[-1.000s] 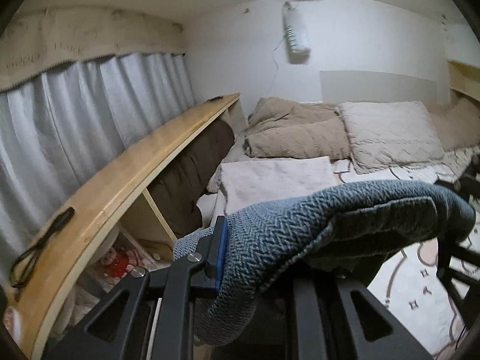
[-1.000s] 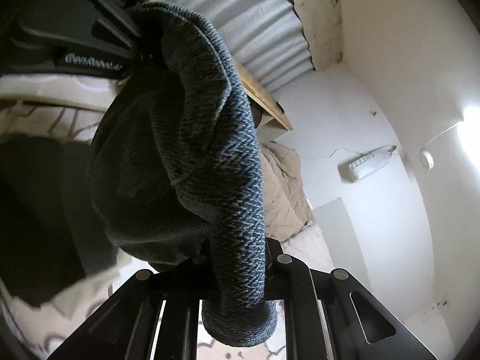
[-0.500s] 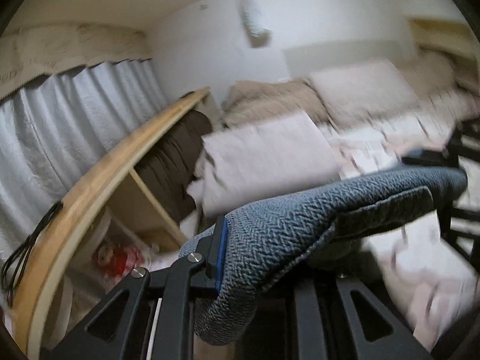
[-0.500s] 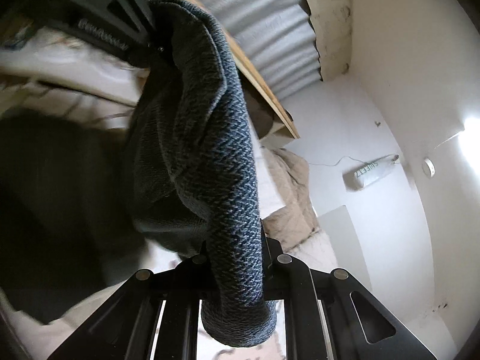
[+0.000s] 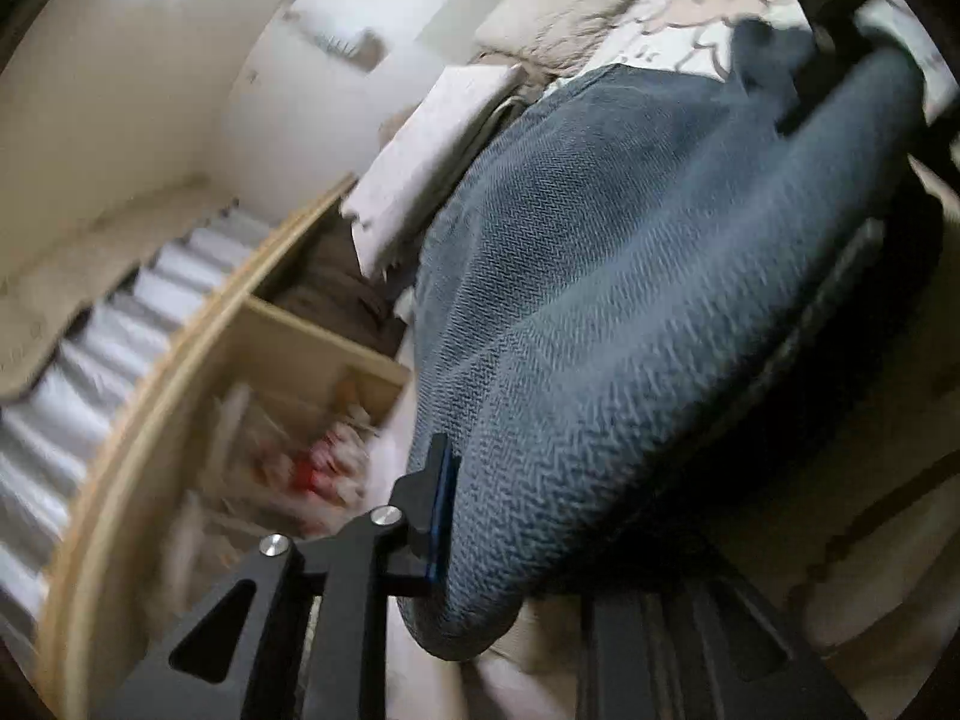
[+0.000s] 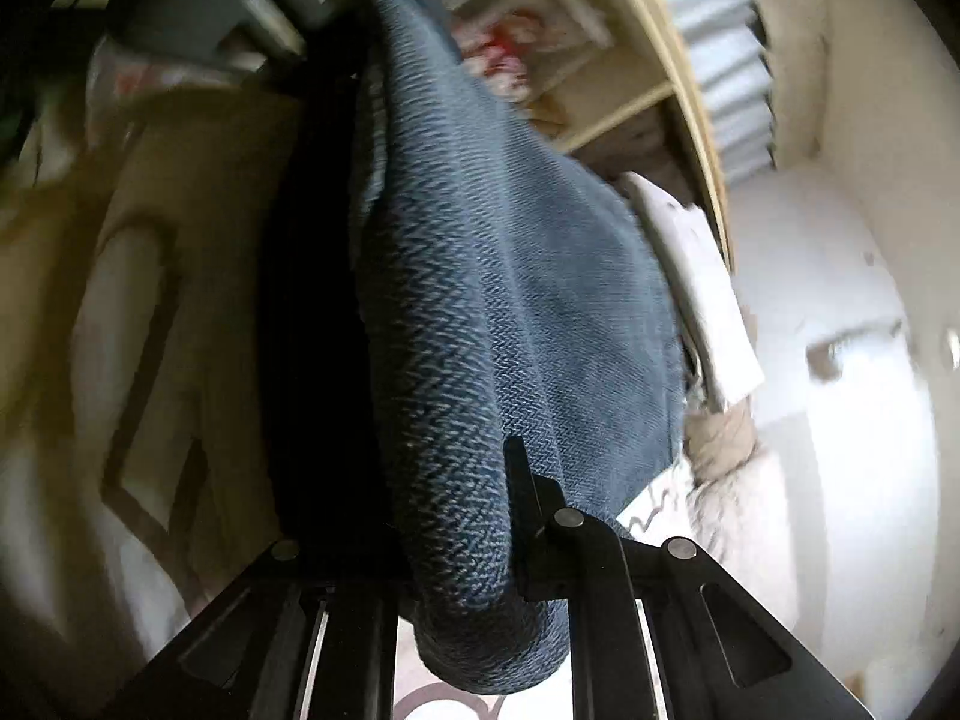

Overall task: Fold clothes
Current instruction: 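Carry the folded denim pants with both grippers toward the stack of folded clothes, then lower the denim pants beside the clothes stack and open both grippers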

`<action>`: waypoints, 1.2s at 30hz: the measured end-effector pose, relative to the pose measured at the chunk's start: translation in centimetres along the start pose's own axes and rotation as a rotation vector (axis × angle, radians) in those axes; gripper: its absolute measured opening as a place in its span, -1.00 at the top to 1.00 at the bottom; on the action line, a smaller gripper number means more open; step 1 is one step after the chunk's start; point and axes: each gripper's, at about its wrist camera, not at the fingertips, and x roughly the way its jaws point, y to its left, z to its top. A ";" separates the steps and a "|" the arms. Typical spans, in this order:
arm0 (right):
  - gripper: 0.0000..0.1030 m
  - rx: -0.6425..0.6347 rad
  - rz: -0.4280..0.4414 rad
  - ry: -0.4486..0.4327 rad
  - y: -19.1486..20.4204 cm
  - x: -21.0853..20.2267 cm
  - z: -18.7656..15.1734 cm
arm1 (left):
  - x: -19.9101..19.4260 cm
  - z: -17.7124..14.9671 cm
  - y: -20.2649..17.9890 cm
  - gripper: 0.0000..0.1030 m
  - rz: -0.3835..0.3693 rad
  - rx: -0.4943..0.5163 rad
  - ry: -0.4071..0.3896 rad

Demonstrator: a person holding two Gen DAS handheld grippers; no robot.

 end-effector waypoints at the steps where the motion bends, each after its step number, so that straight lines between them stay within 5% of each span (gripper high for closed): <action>1: 0.73 0.031 0.020 0.006 -0.6 -0.4 -0.2 | 0.1 -0.3 0.2 0.25 -0.037 0.015 0.011; 4: 0.47 0.110 0.128 0.008 -0.9 -1.6 -0.1 | 0.0 -2.5 0.2 0.12 -0.124 0.063 0.070; 5: 0.36 0.134 0.166 -0.001 -1.2 -1.8 -0.5 | -0.2 -3.1 0.9 0.11 -0.159 0.018 0.102; 7: -0.28 0.183 0.242 -0.020 -1.9 -2.4 -1.3 | -0.4 -4.4 2.6 0.10 -0.232 -0.095 0.171; 9: -0.36 0.244 0.316 -0.089 -4.4 -3.2 -1.2 | -0.9 -5.2 5.1 0.10 -0.304 -0.261 0.199; 14: -0.36 0.465 0.549 -0.247 -8.7 -8.4 -3.9 | -2.4 -4.3 10.7 0.09 -0.406 -0.564 0.144; 18: -0.36 0.703 0.566 -0.284 -14.3 -8.4 -6.3 | -0.4 0.0 13.9 0.08 -0.454 -0.755 0.111; 20: -0.35 0.796 0.552 -0.244 -16.2 -5.8 -6.4 | 1.8 2.1 14.5 0.08 -0.482 -0.813 0.138; 22: 0.02 0.857 0.583 -0.209 -17.2 -2.8 -5.8 | 4.6 4.2 14.4 0.08 -0.521 -0.865 0.181; 25: 0.30 0.887 0.649 -0.101 -17.2 2.1 -3.0 | 8.3 6.7 13.3 0.08 -0.555 -0.886 0.270; 30: 0.39 1.003 0.712 0.089 -17.1 9.2 0.7 | 15.4 8.0 10.9 0.08 -0.552 -0.907 0.433; 36: 0.39 1.072 0.713 0.192 -18.8 15.0 4.3 | 20.8 7.8 11.9 -0.13 -0.509 -0.949 0.502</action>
